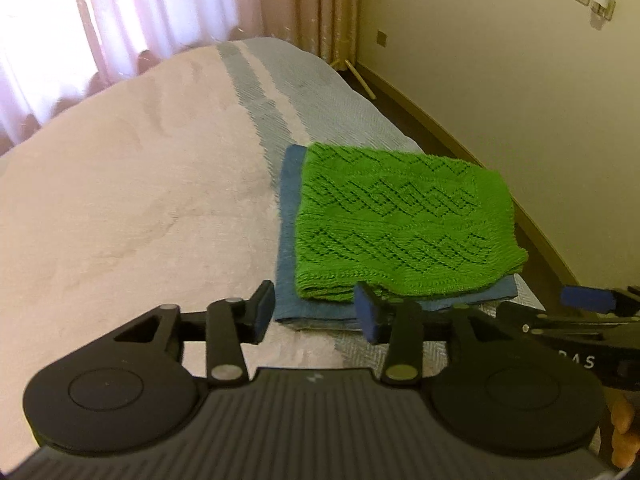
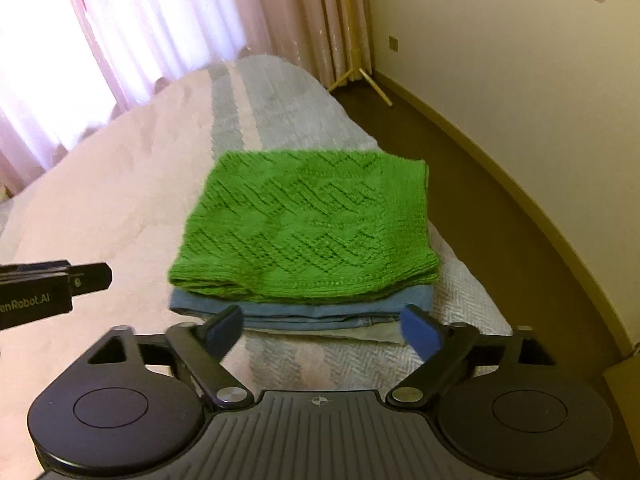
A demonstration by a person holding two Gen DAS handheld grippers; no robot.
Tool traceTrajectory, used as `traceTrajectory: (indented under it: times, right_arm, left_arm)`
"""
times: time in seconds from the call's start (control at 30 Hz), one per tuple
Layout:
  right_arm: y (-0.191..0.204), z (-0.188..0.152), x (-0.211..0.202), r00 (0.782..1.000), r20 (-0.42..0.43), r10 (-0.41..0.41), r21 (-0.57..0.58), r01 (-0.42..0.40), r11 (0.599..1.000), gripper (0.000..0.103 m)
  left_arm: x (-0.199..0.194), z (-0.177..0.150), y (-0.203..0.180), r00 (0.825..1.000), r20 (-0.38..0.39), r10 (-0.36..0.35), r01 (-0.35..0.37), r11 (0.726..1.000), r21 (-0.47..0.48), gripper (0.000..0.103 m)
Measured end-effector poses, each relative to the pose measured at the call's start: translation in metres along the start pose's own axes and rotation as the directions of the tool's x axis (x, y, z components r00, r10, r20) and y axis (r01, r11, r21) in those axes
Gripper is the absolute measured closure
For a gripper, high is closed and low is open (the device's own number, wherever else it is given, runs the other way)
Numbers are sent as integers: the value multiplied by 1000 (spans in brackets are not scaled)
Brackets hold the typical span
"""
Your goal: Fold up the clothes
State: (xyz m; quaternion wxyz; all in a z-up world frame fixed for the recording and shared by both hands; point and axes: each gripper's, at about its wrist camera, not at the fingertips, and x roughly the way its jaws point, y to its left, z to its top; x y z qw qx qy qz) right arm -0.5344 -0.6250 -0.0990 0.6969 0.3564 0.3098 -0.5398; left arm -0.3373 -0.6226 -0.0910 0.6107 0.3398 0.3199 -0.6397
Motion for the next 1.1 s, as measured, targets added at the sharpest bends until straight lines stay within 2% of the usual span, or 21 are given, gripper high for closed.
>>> traceTrajectory:
  times: [0.27,0.43,0.67,0.8,1.1]
  right_arm:
    - [11,-10,-58,998,57,22,28,-24,999,10]
    - [15,-21,-83,997,76,10,35,-13,999,10]
    - [20,-39,-105,997,82,-12,47,9,999,8]
    - [20,-48,-113,996,88,-28,46,24,999,1]
    - [24,-65,-130,994,100,-51,31,49,998,1]
  left_arm:
    - [-54,-12,-4,998,45,52,-53,998,19,51]
    - [-82,-25,-11,997,67,44,-47,998,35,48]
    - [-111,-44,-16,995,92,32,-37,998,53,43]
    - [-120,-56,-19,995,94,29,-35,998,60,41]
    - [-137,-81,-22,995,97,22,-30,996,78,38]
